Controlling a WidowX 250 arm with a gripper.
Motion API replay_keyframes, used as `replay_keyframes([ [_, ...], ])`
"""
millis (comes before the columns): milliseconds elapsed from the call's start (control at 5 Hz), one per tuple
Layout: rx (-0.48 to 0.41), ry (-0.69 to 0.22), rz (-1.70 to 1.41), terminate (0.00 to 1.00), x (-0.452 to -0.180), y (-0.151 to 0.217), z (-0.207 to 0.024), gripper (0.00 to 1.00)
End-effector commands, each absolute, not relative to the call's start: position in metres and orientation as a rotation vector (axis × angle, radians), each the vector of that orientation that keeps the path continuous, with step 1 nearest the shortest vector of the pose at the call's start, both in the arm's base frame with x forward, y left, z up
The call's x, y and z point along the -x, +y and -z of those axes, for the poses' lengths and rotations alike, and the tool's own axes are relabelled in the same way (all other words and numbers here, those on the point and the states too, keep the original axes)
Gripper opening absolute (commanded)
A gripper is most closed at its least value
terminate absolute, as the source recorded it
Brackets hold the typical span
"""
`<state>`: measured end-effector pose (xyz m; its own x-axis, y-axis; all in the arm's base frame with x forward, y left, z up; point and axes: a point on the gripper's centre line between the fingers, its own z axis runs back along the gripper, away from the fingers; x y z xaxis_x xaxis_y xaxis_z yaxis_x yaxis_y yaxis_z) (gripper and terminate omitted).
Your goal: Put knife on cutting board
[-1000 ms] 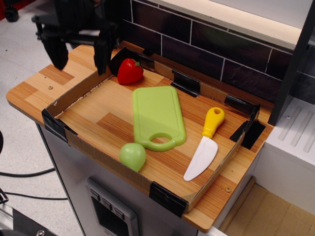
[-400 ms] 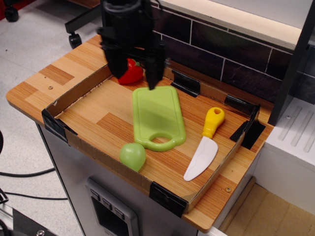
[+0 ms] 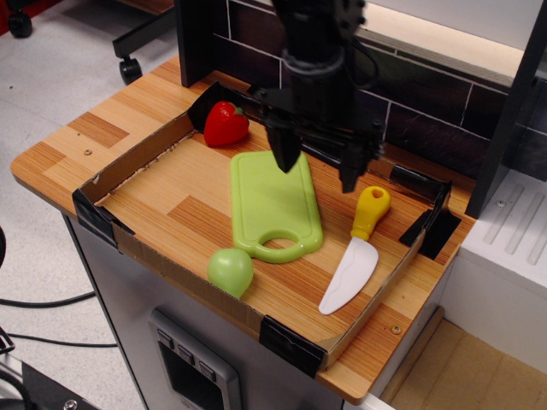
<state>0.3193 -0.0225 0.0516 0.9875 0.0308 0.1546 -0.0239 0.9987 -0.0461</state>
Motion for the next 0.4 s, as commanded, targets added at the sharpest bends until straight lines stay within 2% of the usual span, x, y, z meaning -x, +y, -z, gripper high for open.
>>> replay_keyframes([
  [0, 0.041, -0.171, -0.046, 0.0, -0.3446, -0.0491, -0.0464, 1.0],
  [200, 0.055, -0.148, -0.053, 0.0, -0.3509, -0.0557, -0.0398, 1.0],
])
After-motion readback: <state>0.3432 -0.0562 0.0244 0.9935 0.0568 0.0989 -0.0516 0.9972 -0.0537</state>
